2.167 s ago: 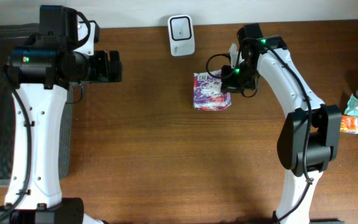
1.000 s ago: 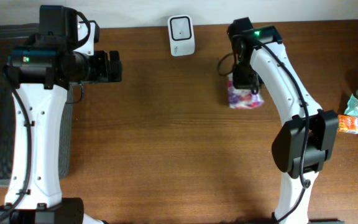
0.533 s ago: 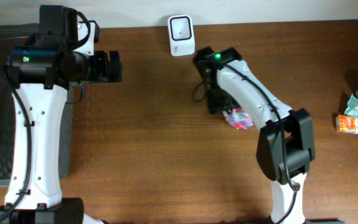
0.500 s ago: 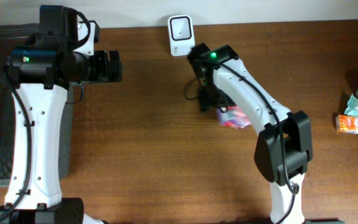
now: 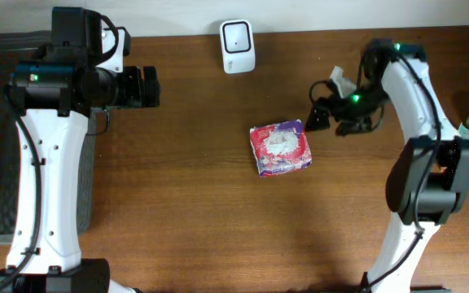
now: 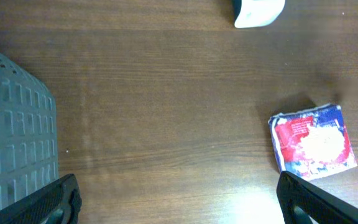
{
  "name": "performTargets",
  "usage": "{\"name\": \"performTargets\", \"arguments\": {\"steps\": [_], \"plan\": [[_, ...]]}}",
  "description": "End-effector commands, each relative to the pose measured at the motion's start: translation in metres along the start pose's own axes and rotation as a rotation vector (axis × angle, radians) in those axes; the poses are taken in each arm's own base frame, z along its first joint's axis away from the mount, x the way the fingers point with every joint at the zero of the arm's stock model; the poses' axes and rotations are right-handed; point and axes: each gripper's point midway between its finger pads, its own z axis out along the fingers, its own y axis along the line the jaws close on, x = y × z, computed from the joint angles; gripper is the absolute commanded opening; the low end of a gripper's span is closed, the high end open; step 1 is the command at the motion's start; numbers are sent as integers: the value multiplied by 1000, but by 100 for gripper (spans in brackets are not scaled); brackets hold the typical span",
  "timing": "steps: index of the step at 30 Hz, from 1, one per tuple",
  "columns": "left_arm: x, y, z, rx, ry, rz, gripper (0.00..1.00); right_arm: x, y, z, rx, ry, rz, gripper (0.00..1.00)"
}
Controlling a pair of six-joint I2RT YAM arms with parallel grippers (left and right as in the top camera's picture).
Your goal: Scan the item barcode
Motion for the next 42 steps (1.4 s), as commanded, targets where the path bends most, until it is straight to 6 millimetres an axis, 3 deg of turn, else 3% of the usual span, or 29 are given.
{"name": "performTargets", "arguments": {"steps": [1,3,4,5,6,8,10,12,15,18,20,25,29,32,38,42], "plan": [[-1,-1,-7,10,-15,8,99,7,16,33,-240,-36,-48,91],[-1,-1,-7,10,-15,8,99,13,16,60,-285,-46,-58,88],[-1,-2,-7,10,-15,9,99,13,16,70,-304,-56,-45,80],[-1,-1,-7,10,-15,8,99,14,18,84,-330,-70,-32,66],[-1,-1,-7,10,-15,8,99,14,19,97,-329,-73,-20,62],[-1,-1,-7,10,-15,8,99,13,25,106,-326,-73,-23,46],[-1,-1,-7,10,-15,8,99,7,37,112,-325,-71,-3,16],[-1,-1,-7,10,-15,8,99,-7,51,109,-349,-92,15,4],[-1,-1,-7,10,-15,8,99,-50,92,72,-460,-183,-12,4],[-1,-1,-7,10,-15,8,99,-127,131,23,-495,-418,-25,4],[-1,-1,-7,10,-15,8,99,-174,141,0,-489,-620,61,4],[0,-2,-7,11,-15,9,99,-219,164,-11,-476,-881,142,4],[-1,-1,-7,10,-15,8,99,-246,156,12,-530,-978,237,4],[-1,-2,-7,11,-15,9,99,-253,139,35,-528,-966,297,4],[-1,-1,-7,9,-15,7,99,-247,162,54,-541,-922,264,4],[-1,-1,-7,9,-15,7,99,-244,166,56,-556,-896,251,4]]}}
